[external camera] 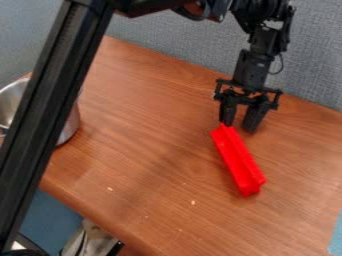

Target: Move the red object from the metal pot to the table

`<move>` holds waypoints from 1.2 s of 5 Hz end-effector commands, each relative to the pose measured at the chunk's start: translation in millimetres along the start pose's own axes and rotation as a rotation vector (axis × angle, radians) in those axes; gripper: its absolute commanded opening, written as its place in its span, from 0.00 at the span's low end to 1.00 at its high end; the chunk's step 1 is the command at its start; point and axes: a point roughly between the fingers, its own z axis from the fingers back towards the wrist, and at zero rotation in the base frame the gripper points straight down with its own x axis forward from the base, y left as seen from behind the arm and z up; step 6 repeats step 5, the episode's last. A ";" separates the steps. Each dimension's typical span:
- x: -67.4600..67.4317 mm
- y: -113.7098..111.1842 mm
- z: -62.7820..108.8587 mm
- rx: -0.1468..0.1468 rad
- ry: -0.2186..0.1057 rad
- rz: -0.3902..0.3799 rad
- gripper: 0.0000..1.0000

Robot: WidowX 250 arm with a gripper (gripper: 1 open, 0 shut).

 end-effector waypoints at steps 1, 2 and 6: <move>-11.1 8.5 14.7 -0.024 -0.050 0.051 1.00; -17.8 17.3 18.2 -0.029 -0.062 0.101 1.00; -19.8 32.0 28.0 -0.014 -0.011 0.112 1.00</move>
